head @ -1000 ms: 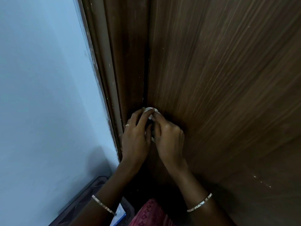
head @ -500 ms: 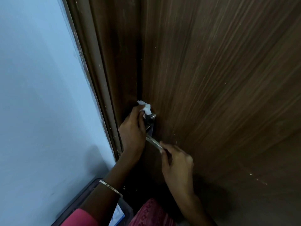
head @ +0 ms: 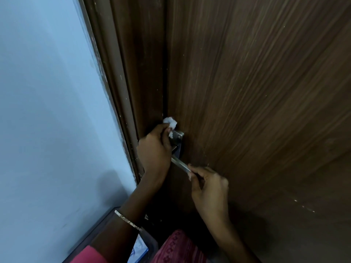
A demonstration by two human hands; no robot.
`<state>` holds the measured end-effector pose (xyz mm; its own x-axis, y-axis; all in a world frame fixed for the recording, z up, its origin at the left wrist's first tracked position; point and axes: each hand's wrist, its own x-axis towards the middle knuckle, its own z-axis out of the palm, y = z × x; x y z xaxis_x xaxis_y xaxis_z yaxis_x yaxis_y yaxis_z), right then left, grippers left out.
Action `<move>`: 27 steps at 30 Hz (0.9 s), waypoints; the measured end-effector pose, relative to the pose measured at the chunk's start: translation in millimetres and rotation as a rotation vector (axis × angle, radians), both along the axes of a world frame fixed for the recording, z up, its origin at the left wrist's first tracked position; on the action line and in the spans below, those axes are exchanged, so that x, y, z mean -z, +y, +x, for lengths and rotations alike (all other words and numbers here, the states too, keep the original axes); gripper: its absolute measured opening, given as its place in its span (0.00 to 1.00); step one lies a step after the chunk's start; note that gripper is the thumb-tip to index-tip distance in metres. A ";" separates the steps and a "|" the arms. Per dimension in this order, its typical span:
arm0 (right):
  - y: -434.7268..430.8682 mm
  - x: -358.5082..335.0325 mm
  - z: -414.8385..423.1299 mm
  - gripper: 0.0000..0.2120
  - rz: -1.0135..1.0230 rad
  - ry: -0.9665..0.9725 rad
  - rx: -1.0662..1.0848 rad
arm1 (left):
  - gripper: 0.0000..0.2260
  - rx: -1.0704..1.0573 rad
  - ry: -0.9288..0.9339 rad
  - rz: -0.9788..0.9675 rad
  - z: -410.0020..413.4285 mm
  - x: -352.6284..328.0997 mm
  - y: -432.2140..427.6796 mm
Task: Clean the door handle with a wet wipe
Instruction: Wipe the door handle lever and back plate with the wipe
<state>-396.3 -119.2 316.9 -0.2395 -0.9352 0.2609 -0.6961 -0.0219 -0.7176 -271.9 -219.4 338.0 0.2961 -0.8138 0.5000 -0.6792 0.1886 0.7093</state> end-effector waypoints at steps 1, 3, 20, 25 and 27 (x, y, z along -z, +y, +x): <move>-0.2 -0.2 0.5 0.13 0.002 -0.001 0.001 | 0.10 0.009 0.011 -0.010 0.3 -1.3 -1.2; 0.0 0.2 0.8 0.13 -0.001 -0.019 0.005 | 0.10 0.023 0.011 0.042 1.5 5.9 0.3; 0.2 6.8 2.7 0.13 -0.021 -0.106 0.036 | 0.12 0.117 1.111 0.517 -7.6 76.8 12.6; 0.7 8.3 2.5 0.13 -0.048 -0.115 0.030 | 0.12 0.262 1.401 0.597 -11.2 89.8 17.4; -0.3 7.8 2.4 0.13 -0.052 -0.120 0.029 | 0.10 0.279 1.504 0.643 -10.9 90.0 16.1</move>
